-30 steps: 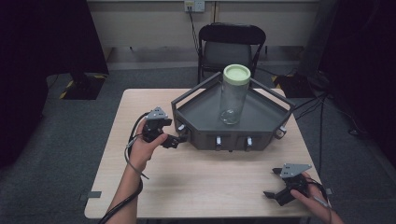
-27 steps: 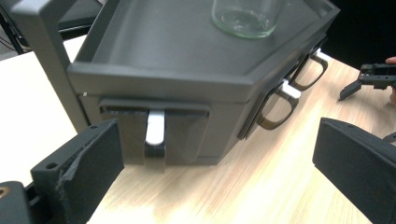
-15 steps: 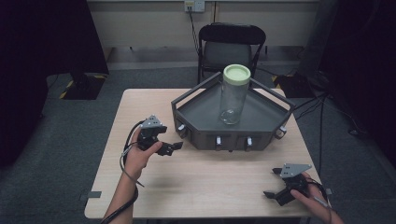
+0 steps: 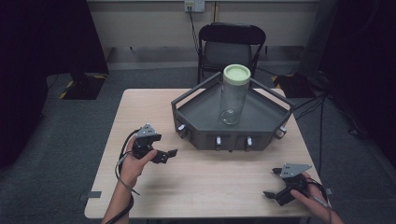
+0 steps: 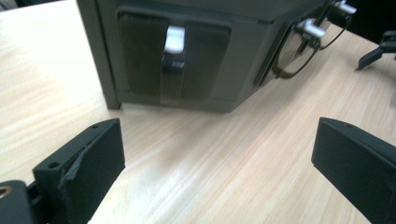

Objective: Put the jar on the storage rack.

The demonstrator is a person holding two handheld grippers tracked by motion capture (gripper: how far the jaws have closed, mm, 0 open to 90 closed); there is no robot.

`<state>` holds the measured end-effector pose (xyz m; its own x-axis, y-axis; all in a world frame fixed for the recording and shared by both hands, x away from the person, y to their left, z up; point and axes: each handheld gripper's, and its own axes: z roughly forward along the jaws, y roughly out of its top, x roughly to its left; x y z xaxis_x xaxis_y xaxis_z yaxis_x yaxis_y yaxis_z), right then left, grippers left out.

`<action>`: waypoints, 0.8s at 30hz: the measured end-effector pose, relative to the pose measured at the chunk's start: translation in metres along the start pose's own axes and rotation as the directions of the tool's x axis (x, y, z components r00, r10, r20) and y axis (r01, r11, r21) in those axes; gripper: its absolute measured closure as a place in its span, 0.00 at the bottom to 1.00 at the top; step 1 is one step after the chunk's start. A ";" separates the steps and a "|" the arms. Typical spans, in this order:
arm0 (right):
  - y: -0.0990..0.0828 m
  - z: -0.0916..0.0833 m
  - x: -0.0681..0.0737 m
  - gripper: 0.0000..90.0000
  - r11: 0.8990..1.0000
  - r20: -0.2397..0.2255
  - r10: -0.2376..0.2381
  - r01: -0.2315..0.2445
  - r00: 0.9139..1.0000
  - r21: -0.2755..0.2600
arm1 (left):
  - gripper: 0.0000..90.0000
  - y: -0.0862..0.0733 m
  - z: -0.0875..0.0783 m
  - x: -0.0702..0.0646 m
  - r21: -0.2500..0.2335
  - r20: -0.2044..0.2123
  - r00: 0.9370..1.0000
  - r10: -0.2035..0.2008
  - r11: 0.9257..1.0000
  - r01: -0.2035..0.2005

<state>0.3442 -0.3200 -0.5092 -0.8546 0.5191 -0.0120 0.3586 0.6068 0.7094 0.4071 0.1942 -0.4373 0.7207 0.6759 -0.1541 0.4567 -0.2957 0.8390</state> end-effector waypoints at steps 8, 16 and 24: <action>0.000 0.000 0.000 0.00 1.000 0.000 0.000 0.000 1.000 0.000 | 0.02 -0.015 -0.006 0.003 0.014 -0.020 1.000 0.006 1.000 -0.005; 0.000 0.000 0.000 0.00 1.000 0.000 0.000 0.000 1.000 0.000 | 0.02 -0.031 -0.012 0.007 0.028 -0.043 0.999 -0.013 1.000 0.015; 0.000 0.000 0.000 0.00 1.000 0.000 0.000 0.000 1.000 0.000 | 0.02 -0.052 -0.016 0.009 0.058 -0.062 0.998 -0.026 0.998 0.029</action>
<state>0.3442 -0.3200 -0.5092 -0.8545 0.5194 -0.0121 0.3588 0.6068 0.7093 0.3813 0.2270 -0.4741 0.6753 0.7236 -0.1431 0.5072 -0.3146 0.8023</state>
